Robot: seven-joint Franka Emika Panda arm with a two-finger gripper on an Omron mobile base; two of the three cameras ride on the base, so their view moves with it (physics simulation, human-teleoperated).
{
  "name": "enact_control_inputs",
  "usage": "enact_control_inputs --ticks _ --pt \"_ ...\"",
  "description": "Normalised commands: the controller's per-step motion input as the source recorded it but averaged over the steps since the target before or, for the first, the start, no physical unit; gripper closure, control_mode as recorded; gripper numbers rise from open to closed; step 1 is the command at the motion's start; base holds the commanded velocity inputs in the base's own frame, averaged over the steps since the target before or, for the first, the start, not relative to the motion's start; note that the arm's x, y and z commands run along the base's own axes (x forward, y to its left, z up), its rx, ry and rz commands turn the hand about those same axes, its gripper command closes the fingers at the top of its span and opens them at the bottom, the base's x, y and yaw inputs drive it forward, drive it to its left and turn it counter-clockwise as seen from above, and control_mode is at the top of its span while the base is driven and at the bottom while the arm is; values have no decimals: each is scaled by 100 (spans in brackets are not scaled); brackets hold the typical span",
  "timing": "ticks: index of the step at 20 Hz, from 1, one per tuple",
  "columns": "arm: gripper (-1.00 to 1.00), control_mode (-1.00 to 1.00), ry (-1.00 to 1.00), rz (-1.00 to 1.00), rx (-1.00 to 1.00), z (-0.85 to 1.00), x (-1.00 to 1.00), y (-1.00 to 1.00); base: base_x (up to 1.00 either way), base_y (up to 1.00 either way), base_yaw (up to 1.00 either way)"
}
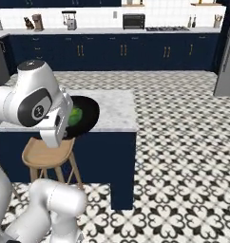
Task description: Pick the chicken drumstick and broccoli from their plates and place them in the bowl. Then put the bowl in the fridge.
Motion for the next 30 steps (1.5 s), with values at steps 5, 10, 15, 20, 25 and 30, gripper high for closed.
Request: enact_control_inputs --ticks 5,10,15,20,25,30 --pt "100 100 0 0 0 0 0 0 73 -100 17" --pt "100 100 0 0 0 0 0 0 44 -100 14" --pt "100 100 0 0 0 0 0 0 53 -100 12" --pt "100 100 0 0 0 0 0 0 93 -96 0" --pt "100 100 0 0 0 0 0 0 100 -74 0" --pt "100 100 0 0 0 0 0 0 100 -36 1"
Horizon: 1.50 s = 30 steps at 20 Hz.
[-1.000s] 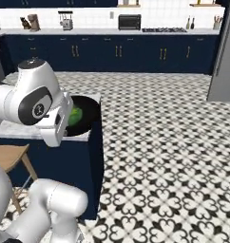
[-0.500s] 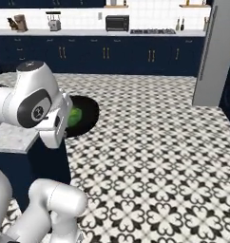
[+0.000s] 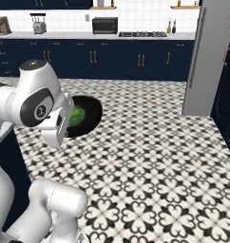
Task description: Pick the chicken drumstick and broccoli from their plates and place them in the bowl. Then put the bowl in the fridge.
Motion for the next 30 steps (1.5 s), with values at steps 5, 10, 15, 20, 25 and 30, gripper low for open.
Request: enact_control_inputs --ticks 5,10,15,20,25,30 --pt "100 100 0 0 0 0 0 0 100 -2 0" --pt "100 100 0 0 0 0 0 0 100 0 0" --pt "100 100 0 0 0 0 0 0 100 0 0" --pt "100 100 0 0 0 0 0 0 100 0 -1" --pt "100 100 0 0 0 0 0 0 100 14 -5" --pt "100 100 0 0 0 0 0 0 100 41 -11"
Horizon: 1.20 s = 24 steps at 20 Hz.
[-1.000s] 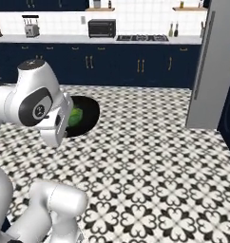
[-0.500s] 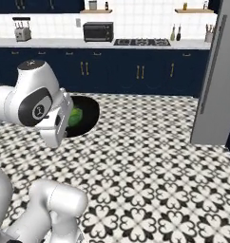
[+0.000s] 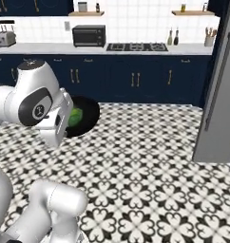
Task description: Pick the chicken drumstick and broccoli from their plates and place them in the bowl. Then put the bowl in the fridge.
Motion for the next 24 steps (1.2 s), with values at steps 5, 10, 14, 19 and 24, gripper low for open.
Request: enact_control_inputs --ticks 5,10,14,19,24 --pt "100 100 0 0 0 0 0 0 100 74 -29" --pt "100 100 0 0 0 0 0 0 98 95 -59" --pt "100 100 0 0 0 0 0 0 100 96 -59" --pt "100 100 0 0 0 0 0 0 100 99 -57" --pt "100 100 0 0 0 0 0 0 100 100 -55"
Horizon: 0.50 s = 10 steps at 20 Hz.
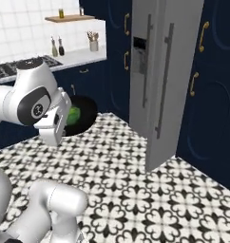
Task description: Pick the chicken drumstick and broccoli from their plates and place them in the bowl. Then put the bowl in the fridge.
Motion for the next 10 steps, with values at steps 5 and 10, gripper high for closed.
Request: enact_control_inputs --ticks 5,10 --pt "100 100 0 0 0 0 0 0 100 100 -52" --pt "100 100 0 0 0 0 0 0 99 100 -46"
